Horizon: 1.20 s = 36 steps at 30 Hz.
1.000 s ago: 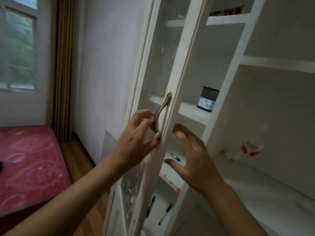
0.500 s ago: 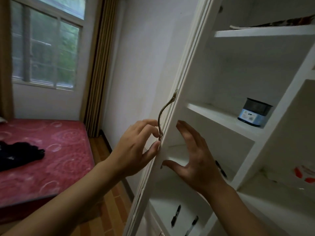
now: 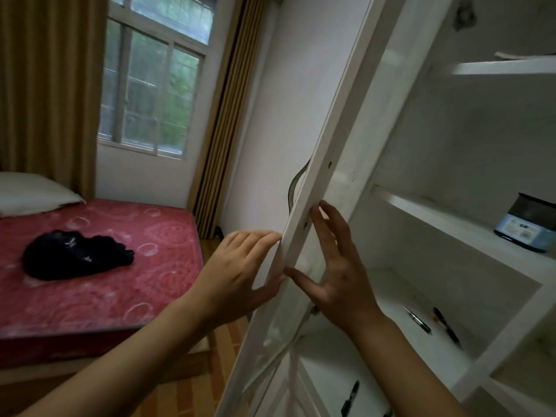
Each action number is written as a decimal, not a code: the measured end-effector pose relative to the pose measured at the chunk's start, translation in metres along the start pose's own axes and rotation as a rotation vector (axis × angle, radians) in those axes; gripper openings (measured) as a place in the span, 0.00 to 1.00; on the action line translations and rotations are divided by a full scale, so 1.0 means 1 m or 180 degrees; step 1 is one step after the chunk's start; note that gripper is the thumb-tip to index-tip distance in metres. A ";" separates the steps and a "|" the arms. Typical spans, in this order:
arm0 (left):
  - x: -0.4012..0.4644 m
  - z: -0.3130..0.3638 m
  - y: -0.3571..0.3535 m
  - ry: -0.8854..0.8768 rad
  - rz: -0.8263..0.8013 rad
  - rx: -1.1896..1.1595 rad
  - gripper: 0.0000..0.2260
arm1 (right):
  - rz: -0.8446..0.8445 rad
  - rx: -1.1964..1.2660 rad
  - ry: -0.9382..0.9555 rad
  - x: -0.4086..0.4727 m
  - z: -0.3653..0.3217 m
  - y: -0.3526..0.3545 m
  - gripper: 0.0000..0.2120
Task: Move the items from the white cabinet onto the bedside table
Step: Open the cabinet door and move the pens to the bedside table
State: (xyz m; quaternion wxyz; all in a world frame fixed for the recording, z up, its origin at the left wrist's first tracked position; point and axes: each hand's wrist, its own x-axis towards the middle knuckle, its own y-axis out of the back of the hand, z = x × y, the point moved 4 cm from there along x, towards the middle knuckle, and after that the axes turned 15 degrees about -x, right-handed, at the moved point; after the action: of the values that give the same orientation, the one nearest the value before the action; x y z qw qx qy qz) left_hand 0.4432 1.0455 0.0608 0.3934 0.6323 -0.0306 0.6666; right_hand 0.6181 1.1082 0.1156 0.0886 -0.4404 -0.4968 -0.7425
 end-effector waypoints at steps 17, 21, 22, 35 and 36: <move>-0.073 -0.096 -0.001 0.0837 -0.0730 0.0975 0.30 | -0.1915 -0.0598 -0.0117 -0.045 0.005 -0.136 0.45; -0.091 -0.104 -0.004 0.1021 -0.0908 0.1070 0.31 | -0.2289 -0.0546 -0.0287 -0.058 0.014 -0.154 0.46; -0.095 -0.105 -0.005 0.1051 -0.0944 0.1072 0.31 | -0.2381 -0.0540 -0.0364 -0.063 0.017 -0.157 0.46; -0.121 -0.052 -0.057 0.0995 -0.1119 0.0637 0.27 | -0.2654 -0.0367 -0.0780 -0.154 0.043 -0.138 0.45; -0.122 -0.047 -0.064 0.1004 -0.1147 0.0583 0.26 | -0.2679 -0.0370 -0.0814 -0.164 0.047 -0.134 0.45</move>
State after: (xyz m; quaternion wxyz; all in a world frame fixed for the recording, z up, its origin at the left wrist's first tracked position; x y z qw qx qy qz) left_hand 0.4280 1.0558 -0.0834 0.4468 0.5488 0.2049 0.6761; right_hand 0.6666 1.1617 -0.0892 -0.3086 -0.2923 -0.5972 -0.6802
